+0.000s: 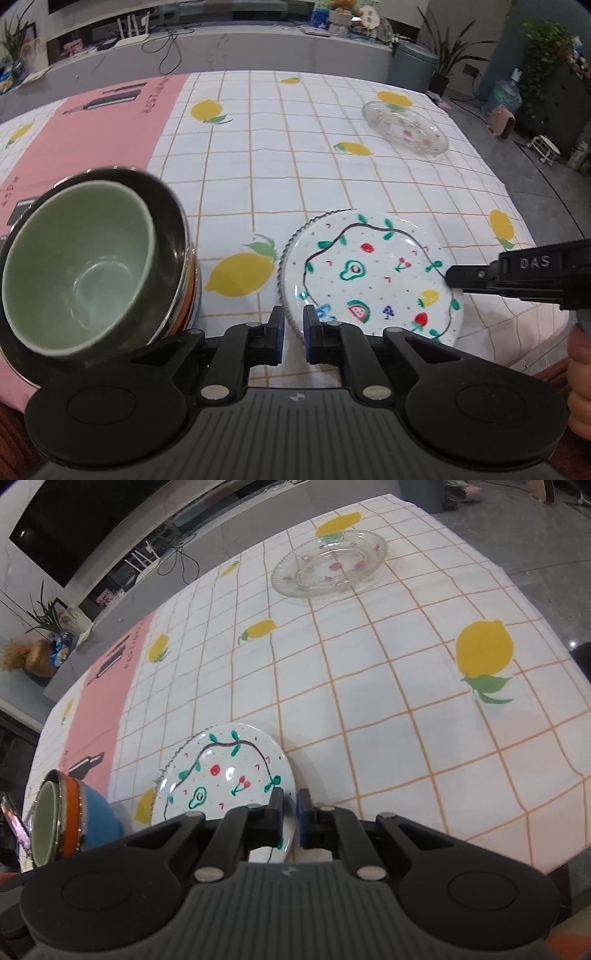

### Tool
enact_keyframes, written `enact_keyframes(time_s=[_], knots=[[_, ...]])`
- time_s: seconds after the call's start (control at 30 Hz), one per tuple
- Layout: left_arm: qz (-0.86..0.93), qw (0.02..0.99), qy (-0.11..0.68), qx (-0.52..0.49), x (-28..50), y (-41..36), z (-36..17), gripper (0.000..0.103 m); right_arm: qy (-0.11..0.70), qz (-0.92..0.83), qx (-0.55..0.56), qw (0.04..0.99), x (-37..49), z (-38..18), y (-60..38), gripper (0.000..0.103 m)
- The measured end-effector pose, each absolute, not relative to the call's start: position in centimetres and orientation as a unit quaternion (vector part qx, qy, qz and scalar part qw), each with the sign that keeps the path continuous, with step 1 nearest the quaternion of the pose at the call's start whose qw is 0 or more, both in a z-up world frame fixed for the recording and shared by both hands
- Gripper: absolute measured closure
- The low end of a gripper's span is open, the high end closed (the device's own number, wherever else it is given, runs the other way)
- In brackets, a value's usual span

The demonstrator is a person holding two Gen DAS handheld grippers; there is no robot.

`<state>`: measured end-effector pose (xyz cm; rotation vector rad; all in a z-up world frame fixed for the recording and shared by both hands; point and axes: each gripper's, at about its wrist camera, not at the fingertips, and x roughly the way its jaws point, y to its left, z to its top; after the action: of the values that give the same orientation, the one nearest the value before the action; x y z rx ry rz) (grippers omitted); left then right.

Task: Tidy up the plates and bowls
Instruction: 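Lower the painted plate with both grippers onto the clear glass plate, then open both grippers and release the painted plate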

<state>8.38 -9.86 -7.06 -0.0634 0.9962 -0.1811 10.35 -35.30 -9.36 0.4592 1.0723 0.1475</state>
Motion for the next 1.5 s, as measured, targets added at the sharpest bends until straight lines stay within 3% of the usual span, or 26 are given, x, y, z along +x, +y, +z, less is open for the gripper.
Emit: enact_keyframes(time_s=[0.17, 0.6, 1.03, 1.17, 1.23, 1.5], knots=[[-0.089, 0.870, 0.483, -0.038, 8.6, -9.8, -7.7, 0.091, 0.502, 0.068, 0.220, 0.834, 10.3, -9.2, -35.3, 0.092], [-0.101, 0.866, 0.485, -0.069, 8.7, -9.5, -8.1, 0.084, 0.507, 0.062, 0.215, 0.833, 10.2, -9.3, -35.1, 0.099], [-0.101, 0.867, 0.484, -0.070, 8.6, -9.6, -8.1, 0.085, 0.502, 0.062, 0.192, 0.841, 10.4, -9.3, -34.5, 0.098], [-0.093, 0.884, 0.455, -0.046, 7.8, -10.3, -6.9, 0.084, 0.472, 0.044, 0.201, 0.857, 9.8, -8.4, -35.0, 0.092], [-0.097, 0.893, 0.437, -0.037, 7.5, -10.7, -6.0, 0.084, 0.457, 0.038, 0.204, 0.865, 9.4, -8.0, -35.2, 0.082], [-0.138, 0.902, 0.408, -0.030, 8.3, -13.3, -3.5, 0.083, 0.417, 0.003, 0.180, 0.891, 9.4, -6.8, -35.3, 0.073]])
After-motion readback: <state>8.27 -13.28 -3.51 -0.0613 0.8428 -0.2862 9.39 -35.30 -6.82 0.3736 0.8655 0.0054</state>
